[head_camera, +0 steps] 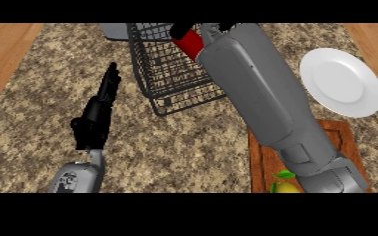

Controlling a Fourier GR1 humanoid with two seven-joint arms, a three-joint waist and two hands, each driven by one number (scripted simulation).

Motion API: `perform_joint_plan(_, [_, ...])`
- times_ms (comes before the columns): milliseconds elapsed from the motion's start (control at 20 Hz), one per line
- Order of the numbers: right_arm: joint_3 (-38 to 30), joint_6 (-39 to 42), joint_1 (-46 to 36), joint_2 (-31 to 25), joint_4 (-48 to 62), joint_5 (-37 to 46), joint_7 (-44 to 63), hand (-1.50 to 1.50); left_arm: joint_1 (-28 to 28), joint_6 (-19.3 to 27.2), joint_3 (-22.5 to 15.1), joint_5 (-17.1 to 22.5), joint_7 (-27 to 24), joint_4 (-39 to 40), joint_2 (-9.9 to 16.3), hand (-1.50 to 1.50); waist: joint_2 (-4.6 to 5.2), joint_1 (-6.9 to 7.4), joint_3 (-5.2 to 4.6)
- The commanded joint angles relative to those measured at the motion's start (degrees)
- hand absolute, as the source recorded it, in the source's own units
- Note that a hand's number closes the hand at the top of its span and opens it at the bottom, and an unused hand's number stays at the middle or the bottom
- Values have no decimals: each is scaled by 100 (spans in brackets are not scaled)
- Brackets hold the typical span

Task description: Pick the can from the cutting board and place it in the tiered basket

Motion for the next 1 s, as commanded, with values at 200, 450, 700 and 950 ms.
perform_joint_plan(200, [-615, -873, 482, -359, -994, 226, 746, -150, 276, -36, 143, 125, -232, 12, 46, 0, -56, -167, 0])
perform_joint_plan(450, [-1213, -580, 1581, -875, -2379, -365, 641, -150, 516, 285, -95, -246, -31, -286, -93, 0, -104, -308, 12])
perform_joint_plan(700, [-1463, -79, 3353, -1202, -4252, -1153, 243, -150, 480, -22, 222, 121, -296, -107, 129, 0, -94, -397, 8])
perform_joint_plan(950, [-2387, 646, 4711, -1767, -5711, -2444, -3, -150, 353, 178, 30, -93, -22, -243, -48, 0, -72, -367, 10])
